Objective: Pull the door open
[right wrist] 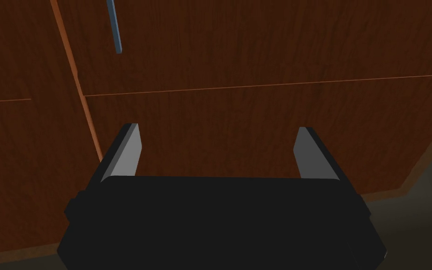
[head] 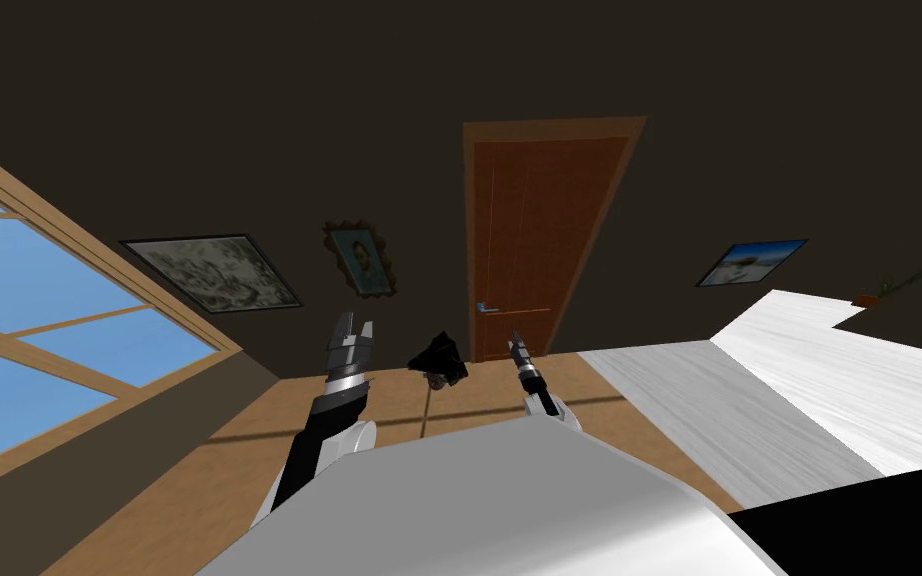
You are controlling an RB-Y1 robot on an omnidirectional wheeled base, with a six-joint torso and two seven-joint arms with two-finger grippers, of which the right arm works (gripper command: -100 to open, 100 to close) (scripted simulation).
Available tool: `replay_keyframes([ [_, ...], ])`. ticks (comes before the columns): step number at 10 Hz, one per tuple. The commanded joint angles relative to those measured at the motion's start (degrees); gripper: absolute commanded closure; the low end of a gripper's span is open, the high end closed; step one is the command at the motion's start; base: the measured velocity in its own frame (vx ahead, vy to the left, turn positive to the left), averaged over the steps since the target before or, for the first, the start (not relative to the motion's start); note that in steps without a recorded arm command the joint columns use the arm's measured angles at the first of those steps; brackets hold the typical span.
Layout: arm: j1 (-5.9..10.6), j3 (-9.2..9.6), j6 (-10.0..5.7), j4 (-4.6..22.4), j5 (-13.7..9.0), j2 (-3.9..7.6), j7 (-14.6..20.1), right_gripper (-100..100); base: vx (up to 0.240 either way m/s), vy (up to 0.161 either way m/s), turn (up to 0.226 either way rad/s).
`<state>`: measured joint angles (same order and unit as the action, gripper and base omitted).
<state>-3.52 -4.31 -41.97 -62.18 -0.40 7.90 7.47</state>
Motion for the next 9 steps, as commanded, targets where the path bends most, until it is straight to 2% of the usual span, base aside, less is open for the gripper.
replay_keyframes([
  [1, 0.52, -0.25, -0.19, 1.8, -0.2, 0.20, 0.0, -100, 0.110, 0.016, 0.050],
  [9, 4.53, -1.56, -2.11, 12.5, -0.9, 0.77, -0.2, -100, 0.102, 0.009, 0.040],
])
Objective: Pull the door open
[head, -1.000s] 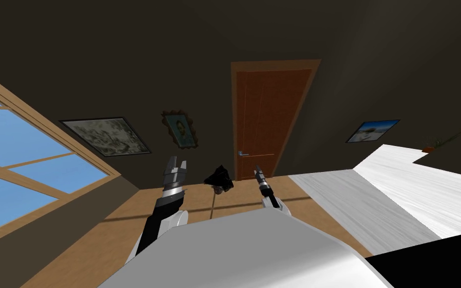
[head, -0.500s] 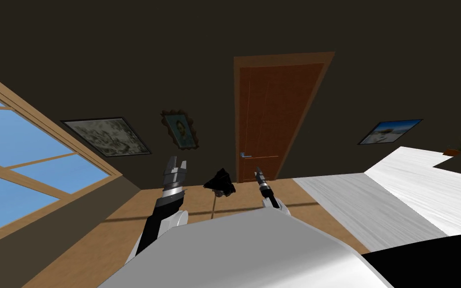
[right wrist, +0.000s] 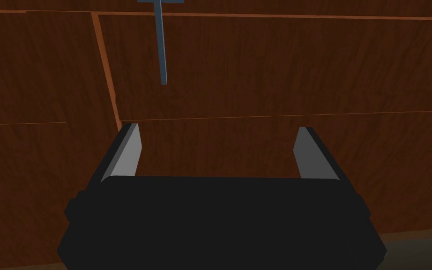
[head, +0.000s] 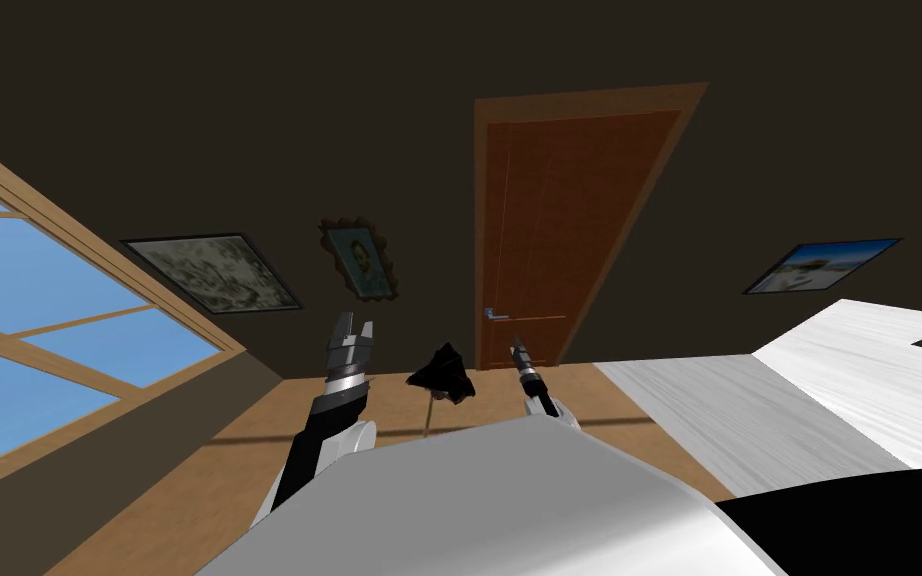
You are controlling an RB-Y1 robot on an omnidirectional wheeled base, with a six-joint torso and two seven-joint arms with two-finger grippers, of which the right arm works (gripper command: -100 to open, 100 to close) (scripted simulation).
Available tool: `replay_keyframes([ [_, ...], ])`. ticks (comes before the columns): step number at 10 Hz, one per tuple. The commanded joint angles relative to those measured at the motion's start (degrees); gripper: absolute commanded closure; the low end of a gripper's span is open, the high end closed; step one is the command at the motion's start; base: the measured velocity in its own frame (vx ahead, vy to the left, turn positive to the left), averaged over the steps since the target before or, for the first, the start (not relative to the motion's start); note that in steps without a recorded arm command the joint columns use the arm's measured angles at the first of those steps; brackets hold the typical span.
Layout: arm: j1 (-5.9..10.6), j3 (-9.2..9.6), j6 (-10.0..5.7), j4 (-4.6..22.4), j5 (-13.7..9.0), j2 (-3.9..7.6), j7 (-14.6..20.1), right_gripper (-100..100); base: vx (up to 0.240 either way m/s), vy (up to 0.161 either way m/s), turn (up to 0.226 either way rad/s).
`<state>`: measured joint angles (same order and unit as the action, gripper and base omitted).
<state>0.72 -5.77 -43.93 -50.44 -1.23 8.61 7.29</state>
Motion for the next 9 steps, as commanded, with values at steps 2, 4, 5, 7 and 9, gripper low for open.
replay_keyframes([
  [2, 1.18, -0.39, -0.57, 3.1, -0.2, 0.17, -0.1, -100, 0.100, 0.017, 0.035],
  [4, 2.32, -0.76, -1.12, 6.2, -0.4, 0.31, -0.1, -100, 0.114, -0.004, 0.042],
  [5, 2.67, -0.87, -1.29, 7.1, -0.5, 0.36, -0.1, -100, 0.127, -0.004, 0.039],
  [7, 3.38, -1.10, -1.62, 9.0, -0.6, 0.44, -0.2, -100, 0.091, 0.012, 0.030],
  [9, 4.11, -1.34, -1.97, 11.0, -0.8, 0.52, -0.2, -100, 0.088, 0.000, 0.027],
])
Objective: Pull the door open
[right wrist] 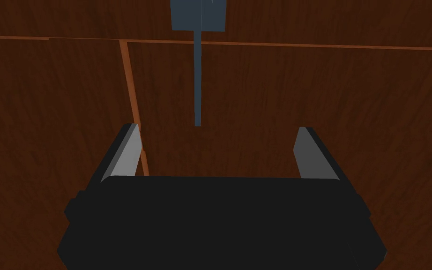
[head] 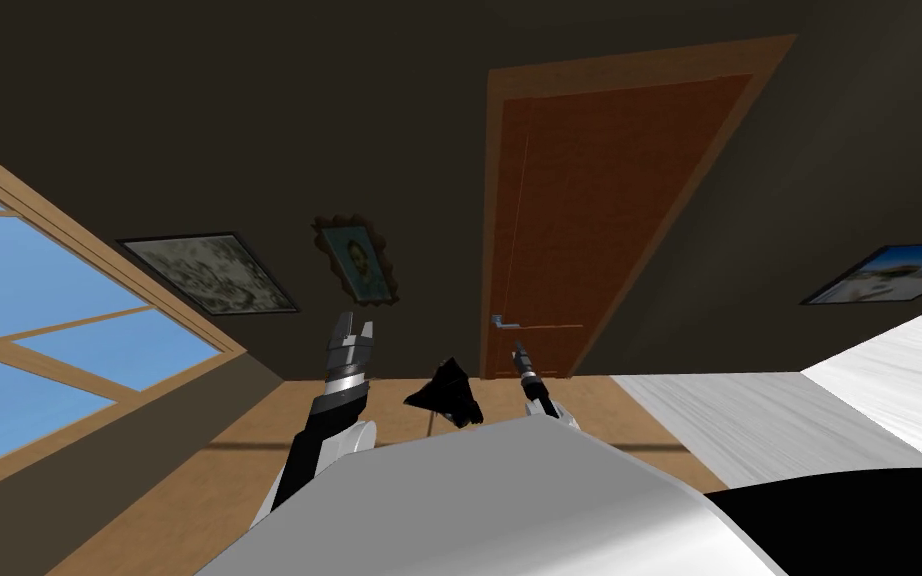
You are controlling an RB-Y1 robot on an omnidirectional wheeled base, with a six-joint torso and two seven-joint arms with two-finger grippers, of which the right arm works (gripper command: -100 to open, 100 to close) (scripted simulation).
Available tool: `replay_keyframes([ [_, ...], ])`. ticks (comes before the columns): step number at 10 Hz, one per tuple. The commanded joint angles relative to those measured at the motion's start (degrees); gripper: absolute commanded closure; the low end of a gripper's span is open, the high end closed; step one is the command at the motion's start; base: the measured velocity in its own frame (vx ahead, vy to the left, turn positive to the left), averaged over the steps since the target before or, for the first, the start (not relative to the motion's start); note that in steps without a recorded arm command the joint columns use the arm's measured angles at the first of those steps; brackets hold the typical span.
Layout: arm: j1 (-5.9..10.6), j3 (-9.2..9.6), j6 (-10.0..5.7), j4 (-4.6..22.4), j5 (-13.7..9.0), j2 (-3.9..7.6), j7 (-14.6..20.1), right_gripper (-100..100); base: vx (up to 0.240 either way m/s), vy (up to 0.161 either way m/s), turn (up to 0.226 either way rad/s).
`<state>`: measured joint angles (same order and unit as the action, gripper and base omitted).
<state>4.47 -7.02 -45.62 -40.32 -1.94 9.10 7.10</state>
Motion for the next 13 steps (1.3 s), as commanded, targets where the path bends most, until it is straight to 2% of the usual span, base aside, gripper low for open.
replay_keyframes([
  [1, 0.85, -0.24, -0.52, 2.2, -0.1, 0.09, -0.1, -100, 0.105, -0.001, 0.031],
  [2, 1.33, -0.40, -0.75, 3.4, -0.2, 0.14, -0.1, -100, 0.116, 0.004, 0.043],
  [3, 1.17, -0.31, -0.59, 2.8, -0.2, 0.19, 0.0, -100, 0.052, -0.001, 0.010],
  [6, 2.56, -3.51, -1.34, 5.1, -2.0, 0.00, -2.3, -100, 0.037, -0.025, 0.272],
  [7, 3.28, -5.22, -1.72, 6.3, -3.0, -0.10, -3.4, -100, 0.055, -0.052, 0.313],
  [8, 3.28, -5.22, -1.72, 6.3, -3.0, -0.10, -3.4, -100, 0.034, -0.053, 0.123],
  [9, 4.07, -7.10, -2.15, 7.6, -4.0, -0.21, -4.8, -100, 0.033, -0.050, 0.206],
  [13, 5.70, -10.96, -3.01, 10.3, -6.2, -0.44, -7.4, -100, 0.036, -0.073, 0.241],
])
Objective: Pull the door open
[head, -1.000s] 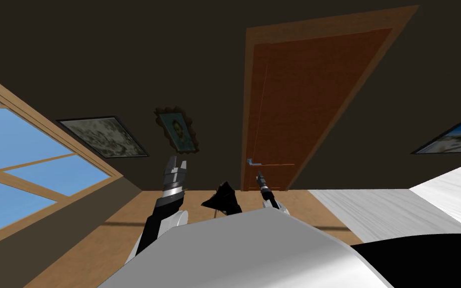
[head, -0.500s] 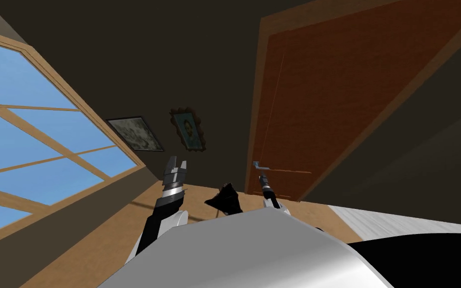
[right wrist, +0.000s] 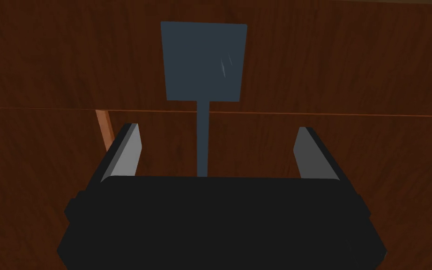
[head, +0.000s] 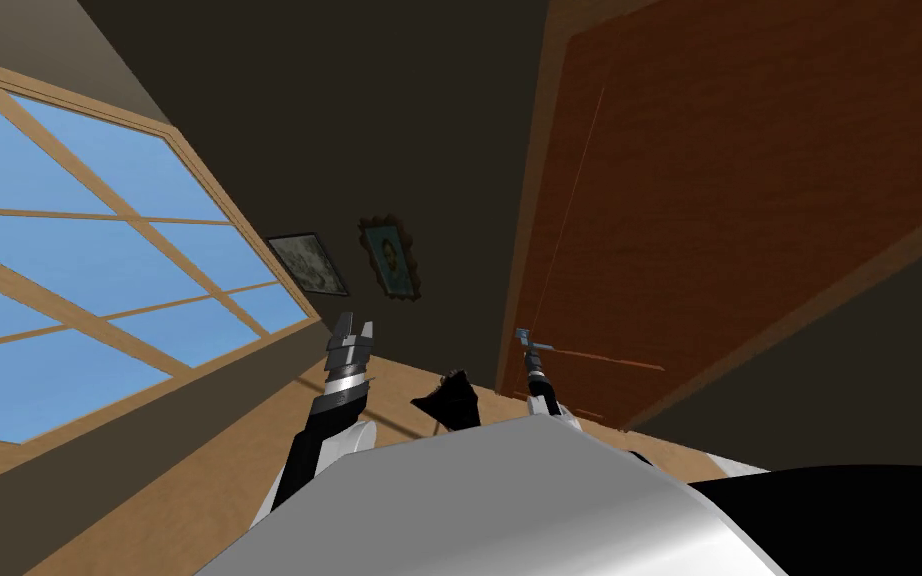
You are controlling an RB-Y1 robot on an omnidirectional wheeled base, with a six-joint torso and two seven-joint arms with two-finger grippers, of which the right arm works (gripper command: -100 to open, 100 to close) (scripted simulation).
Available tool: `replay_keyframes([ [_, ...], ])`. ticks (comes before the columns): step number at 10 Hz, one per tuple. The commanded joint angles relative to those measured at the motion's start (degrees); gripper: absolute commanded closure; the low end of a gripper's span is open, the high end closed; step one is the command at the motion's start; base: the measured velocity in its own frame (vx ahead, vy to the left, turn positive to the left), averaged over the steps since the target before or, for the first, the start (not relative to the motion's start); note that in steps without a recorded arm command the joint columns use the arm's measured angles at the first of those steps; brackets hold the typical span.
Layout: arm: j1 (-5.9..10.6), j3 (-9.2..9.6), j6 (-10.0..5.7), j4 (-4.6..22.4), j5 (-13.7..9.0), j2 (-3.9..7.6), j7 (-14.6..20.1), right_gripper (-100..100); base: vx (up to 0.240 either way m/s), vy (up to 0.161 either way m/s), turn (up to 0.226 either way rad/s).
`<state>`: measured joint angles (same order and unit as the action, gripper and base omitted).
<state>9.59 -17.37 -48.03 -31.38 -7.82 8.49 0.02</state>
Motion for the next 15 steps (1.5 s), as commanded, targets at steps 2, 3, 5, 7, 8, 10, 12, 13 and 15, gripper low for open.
replay_keyframes([
  [2, 1.33, -2.38, -1.00, 2.6, -1.4, 0.06, -1.6, -100, 0.015, -0.090, 0.213],
  [3, 1.96, -3.90, -1.34, 3.6, -2.2, -0.03, -2.7, -100, 0.029, -0.113, 0.275],
  [5, 2.47, -5.09, -1.60, 4.4, -2.9, -0.10, -3.5, -100, 0.011, -0.130, 0.199],
  [7, 2.12, -5.01, -1.14, 3.6, -2.9, -0.22, -3.5, -100, -0.005, -0.029, -0.022],
  [8, 2.12, -5.01, -1.14, 3.6, -2.9, -0.22, -3.5, 100, 0.000, 0.000, 0.000],
  [10, 2.12, -5.01, -1.14, 3.6, -2.9, -0.22, -3.5, 100, 0.000, 0.006, -0.007],
  [12, 2.12, -5.01, -1.14, 3.6, -2.9, -0.22, -3.5, 100, 0.000, 0.000, 0.000],
  [13, 2.12, -5.01, -1.14, 3.6, -2.9, -0.22, -3.5, 100, 0.000, 0.000, 0.000],
  [15, 1.43, -4.16, -1.22, 3.8, -2.4, 0.81, -1.9, 100, -0.126, 0.076, 0.103],
])
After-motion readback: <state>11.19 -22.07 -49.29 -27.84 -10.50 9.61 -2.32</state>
